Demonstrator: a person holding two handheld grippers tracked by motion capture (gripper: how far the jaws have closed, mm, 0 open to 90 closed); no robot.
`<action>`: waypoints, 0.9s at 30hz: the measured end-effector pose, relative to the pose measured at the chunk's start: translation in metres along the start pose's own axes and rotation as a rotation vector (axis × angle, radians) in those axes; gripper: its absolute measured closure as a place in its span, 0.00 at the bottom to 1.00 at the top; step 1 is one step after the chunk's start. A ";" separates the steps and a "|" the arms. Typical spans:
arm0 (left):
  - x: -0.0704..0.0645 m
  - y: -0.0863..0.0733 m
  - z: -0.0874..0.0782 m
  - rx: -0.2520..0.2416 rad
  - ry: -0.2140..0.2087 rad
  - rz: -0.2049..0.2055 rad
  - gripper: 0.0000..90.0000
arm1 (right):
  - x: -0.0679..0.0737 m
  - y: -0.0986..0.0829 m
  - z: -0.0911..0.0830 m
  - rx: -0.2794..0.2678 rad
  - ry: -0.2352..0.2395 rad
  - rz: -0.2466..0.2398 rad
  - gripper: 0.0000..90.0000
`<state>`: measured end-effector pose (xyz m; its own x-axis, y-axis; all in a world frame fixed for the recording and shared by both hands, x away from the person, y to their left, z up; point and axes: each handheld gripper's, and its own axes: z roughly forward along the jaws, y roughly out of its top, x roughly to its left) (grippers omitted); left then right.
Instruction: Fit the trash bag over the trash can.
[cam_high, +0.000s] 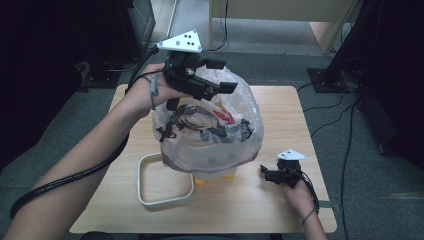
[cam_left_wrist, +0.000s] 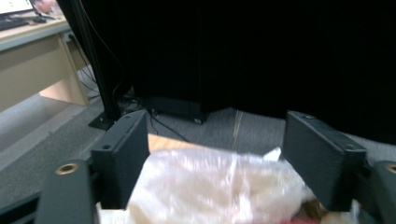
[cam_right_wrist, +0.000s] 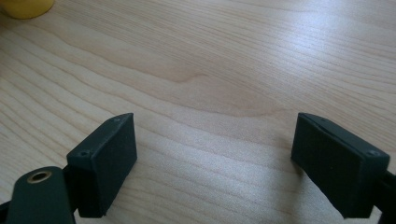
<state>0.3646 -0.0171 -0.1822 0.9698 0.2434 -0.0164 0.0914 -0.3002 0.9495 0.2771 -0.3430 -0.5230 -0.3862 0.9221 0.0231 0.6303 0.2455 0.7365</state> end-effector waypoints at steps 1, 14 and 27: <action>0.002 0.000 0.002 -0.015 0.004 -0.019 0.23 | 0.000 0.000 0.000 0.000 0.001 0.000 0.16; 0.002 -0.041 0.046 0.157 -0.014 -0.062 0.26 | 0.000 0.000 0.000 0.000 0.000 0.000 0.16; -0.010 -0.068 0.076 0.354 -0.066 0.105 0.23 | 0.000 0.000 0.000 0.000 0.001 -0.001 0.16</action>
<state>0.3663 -0.0693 -0.2701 0.9895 0.1374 0.0443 0.0516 -0.6236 0.7800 0.2767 -0.3429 -0.5230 -0.3876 0.9215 0.0231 0.6303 0.2466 0.7362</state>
